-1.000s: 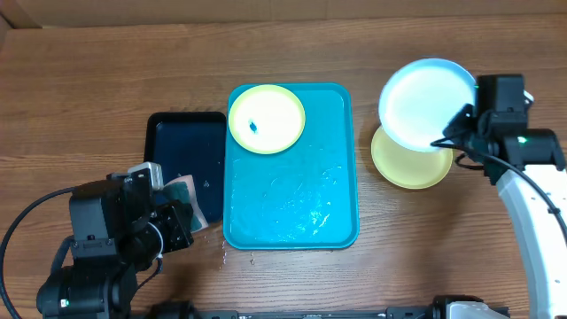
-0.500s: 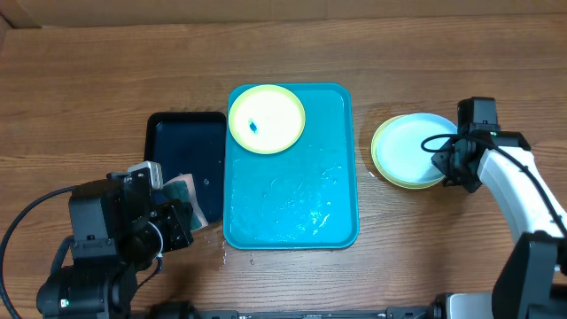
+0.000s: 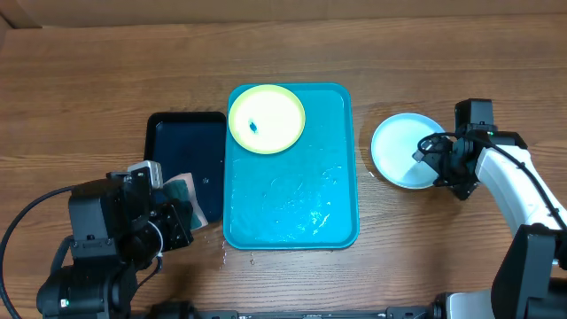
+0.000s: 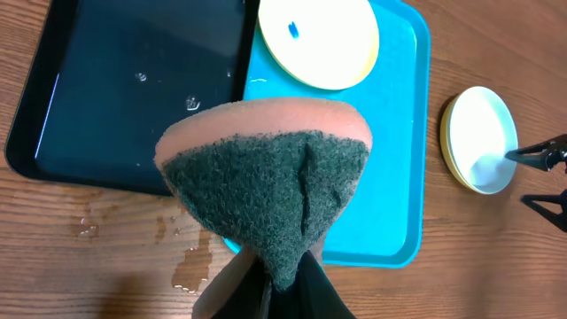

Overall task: Clean dirty plates on tray and stack at the side
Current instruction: 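Release the white plate and move the right gripper to the tray's yellow plate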

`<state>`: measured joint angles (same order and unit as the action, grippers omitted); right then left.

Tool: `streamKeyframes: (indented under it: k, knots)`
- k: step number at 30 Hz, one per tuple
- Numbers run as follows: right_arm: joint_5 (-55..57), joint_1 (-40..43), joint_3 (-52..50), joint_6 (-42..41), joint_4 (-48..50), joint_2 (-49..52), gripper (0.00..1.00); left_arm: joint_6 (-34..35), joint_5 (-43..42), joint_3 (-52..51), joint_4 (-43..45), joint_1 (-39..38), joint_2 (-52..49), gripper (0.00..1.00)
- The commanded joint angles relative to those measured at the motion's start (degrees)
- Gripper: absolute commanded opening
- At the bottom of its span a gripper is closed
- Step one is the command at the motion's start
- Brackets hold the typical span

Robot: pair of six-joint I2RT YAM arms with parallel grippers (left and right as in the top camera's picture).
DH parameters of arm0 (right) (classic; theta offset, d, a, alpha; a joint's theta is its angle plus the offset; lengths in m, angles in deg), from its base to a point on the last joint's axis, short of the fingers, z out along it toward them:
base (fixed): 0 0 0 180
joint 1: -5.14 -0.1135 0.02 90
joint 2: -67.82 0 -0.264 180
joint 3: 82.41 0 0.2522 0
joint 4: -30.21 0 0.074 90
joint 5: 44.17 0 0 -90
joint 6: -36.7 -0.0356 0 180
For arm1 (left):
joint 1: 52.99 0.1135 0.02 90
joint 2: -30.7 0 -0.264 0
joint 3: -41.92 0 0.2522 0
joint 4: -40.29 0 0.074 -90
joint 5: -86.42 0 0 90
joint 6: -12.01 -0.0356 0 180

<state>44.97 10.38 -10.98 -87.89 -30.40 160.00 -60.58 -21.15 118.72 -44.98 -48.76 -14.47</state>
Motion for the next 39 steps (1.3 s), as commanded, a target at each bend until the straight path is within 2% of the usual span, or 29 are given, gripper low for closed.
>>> streamKeyframes:
  k: [1,9,14,23,27,30,39]
  knots:
    - [-9.66,-1.95,-0.35,5.18,1.64,0.26,0.92,-1.09,0.13,0.85,0.44,0.26,0.17,0.08]
    - [-12.96,-12.59,-0.35,6.12,9.49,0.26,0.88,-1.09,0.13,0.85,0.44,0.26,0.17,0.08]
    - [-11.50,-24.09,-0.35,6.10,22.08,0.98,0.86,-1.09,0.13,0.85,0.94,0.26,0.15,0.06]
    - [4.09,-37.24,-0.35,5.90,40.06,8.17,0.85,-0.66,0.13,0.85,2.05,0.26,0.15,0.04]
    - [10.10,-39.32,-0.35,5.92,46.60,12.04,0.85,-0.68,0.13,0.85,2.03,0.26,0.15,0.04]
    - [12.26,-39.30,-0.35,5.92,51.45,14.10,0.81,-0.68,0.15,0.85,1.97,0.26,0.15,0.04]
    - [12.63,-38.97,-0.35,5.95,63.41,18.51,0.71,-0.68,0.15,0.85,1.97,0.26,-0.09,0.04]
